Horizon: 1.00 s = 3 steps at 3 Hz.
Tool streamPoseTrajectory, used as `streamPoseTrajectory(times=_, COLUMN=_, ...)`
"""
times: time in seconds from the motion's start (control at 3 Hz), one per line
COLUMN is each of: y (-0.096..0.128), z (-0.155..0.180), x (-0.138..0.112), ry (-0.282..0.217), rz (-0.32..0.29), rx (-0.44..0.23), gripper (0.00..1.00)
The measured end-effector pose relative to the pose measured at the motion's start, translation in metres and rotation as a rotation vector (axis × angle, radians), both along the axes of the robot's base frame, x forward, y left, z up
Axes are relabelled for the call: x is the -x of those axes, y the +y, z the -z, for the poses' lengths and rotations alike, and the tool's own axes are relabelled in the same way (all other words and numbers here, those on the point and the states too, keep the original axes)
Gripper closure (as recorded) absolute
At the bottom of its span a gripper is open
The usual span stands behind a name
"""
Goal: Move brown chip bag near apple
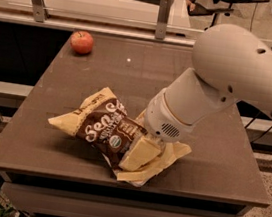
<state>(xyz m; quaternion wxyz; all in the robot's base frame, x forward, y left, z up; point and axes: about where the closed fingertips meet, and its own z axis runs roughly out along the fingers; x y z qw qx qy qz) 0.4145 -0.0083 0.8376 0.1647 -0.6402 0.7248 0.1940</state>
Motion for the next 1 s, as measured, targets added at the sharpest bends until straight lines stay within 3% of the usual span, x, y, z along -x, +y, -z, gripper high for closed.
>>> streamPoseTrajectory(times=0.33, y=0.0, z=0.0, x=0.0, ry=0.0, rz=0.0, rx=0.0, gripper=1.0)
streamPoseTrajectory(times=0.67, y=0.0, z=0.0, x=0.0, ry=0.0, rz=0.0, rx=0.0, gripper=1.0)
streamPoseTrajectory(times=1.0, y=-0.004, z=-0.006, x=-0.018, ry=-0.019, rz=-0.001, rx=0.008, gripper=1.0)
